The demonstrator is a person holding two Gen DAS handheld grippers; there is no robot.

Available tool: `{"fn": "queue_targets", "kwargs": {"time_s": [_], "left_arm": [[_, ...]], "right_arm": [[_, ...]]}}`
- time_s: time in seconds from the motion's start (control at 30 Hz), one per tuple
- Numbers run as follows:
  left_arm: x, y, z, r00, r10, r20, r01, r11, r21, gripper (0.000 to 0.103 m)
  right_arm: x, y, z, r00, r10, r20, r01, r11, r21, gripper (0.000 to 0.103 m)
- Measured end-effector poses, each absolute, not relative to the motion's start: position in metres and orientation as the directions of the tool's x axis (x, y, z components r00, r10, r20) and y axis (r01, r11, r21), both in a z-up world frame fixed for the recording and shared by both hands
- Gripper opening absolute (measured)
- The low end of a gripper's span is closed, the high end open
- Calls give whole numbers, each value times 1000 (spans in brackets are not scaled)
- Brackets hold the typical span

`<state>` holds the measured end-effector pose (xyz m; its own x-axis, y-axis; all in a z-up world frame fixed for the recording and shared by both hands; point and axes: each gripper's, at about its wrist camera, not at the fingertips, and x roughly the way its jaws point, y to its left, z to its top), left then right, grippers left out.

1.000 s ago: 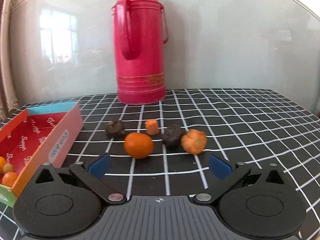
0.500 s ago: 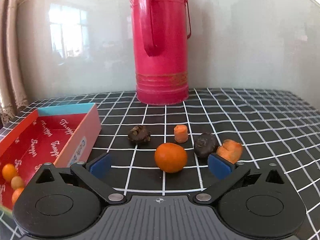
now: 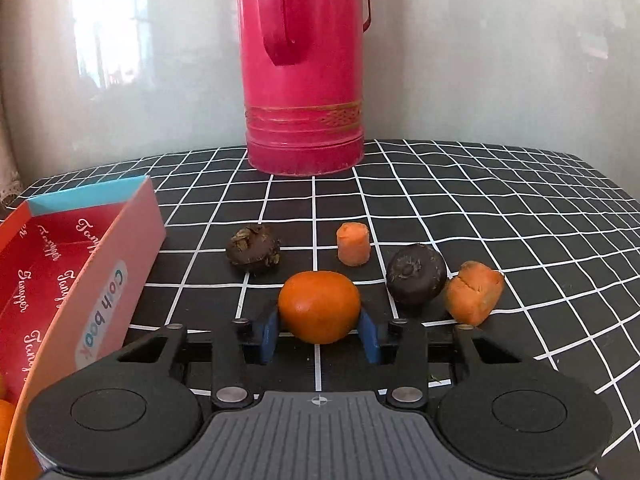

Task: Organize fruits
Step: 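Grasp a mandarin orange on the cloth with the right gripper, then carry the orange into the red box and open the right gripper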

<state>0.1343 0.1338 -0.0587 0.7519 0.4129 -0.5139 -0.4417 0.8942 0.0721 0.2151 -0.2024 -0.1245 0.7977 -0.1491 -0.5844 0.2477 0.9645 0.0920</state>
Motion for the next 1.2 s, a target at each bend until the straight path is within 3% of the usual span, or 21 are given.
{"fn": "queue_targets", "kwargs": {"time_s": [0.23, 0.57, 0.77, 1.0, 1.07, 1.1, 1.13, 1.17, 1.2], "left_arm": [[134, 133, -58, 751, 415, -514, -443, 893, 74, 90], [133, 135, -58, 746, 427, -512, -453, 888, 80, 90], [131, 134, -59, 745, 432, -509, -455, 886, 86, 91], [131, 138, -59, 740, 438, -510, -465, 882, 83, 91], [131, 139, -59, 738, 437, -514, -467, 881, 78, 91], [131, 139, -59, 738, 436, -515, -467, 881, 76, 91], [131, 139, -59, 738, 435, -515, -466, 881, 76, 91], [131, 138, -59, 739, 434, -515, -465, 882, 77, 91], [131, 137, -59, 741, 432, -514, -462, 884, 77, 91]], "right_arm": [[206, -196, -116, 836, -84, -543, 187, 973, 137, 41], [161, -157, -78, 926, 201, -321, -140, 969, 201, 41], [147, -116, -83, 876, 344, -339, -313, 939, 144, 41], [146, -100, -90, 860, 348, -372, -338, 936, 96, 43], [144, -100, -90, 868, 340, -361, -327, 940, 99, 47], [143, -100, -89, 874, 331, -355, -318, 943, 95, 64], [142, -101, -89, 881, 325, -344, -312, 945, 95, 73], [140, -104, -88, 891, 318, -325, -303, 948, 97, 80], [139, -106, -86, 896, 314, -314, -298, 949, 99, 80]]}}
